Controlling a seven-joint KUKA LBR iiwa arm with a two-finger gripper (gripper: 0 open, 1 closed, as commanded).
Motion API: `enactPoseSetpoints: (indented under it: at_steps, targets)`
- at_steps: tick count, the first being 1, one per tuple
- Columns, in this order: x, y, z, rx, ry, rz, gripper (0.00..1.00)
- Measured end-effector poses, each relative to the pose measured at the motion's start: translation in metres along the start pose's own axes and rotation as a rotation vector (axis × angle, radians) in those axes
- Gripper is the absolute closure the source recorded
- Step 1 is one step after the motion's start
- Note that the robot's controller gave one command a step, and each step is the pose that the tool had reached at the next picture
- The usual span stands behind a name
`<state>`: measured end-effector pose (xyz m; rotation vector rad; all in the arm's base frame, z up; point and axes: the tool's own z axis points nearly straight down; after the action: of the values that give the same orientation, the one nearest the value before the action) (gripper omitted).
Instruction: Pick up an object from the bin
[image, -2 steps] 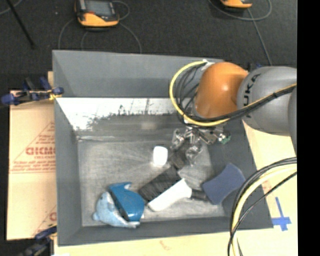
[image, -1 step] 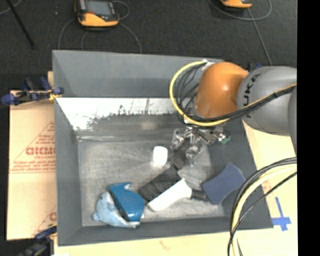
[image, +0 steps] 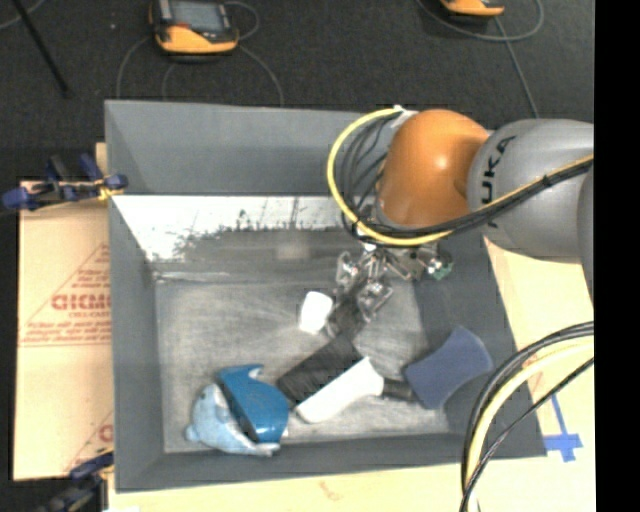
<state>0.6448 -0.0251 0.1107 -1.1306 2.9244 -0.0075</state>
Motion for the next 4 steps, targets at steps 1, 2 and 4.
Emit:
enactPoseSetpoints:
  at_steps: [1,2,4]
  targets:
    - [0.001,0.010,-0.021,-0.002,-0.004,-0.002,1.00]
    - [0.000,0.003,-0.073,-0.007,0.005,0.009,1.00]
    - [-0.010,0.047,-0.083,-0.008,0.007,-0.002,1.00]
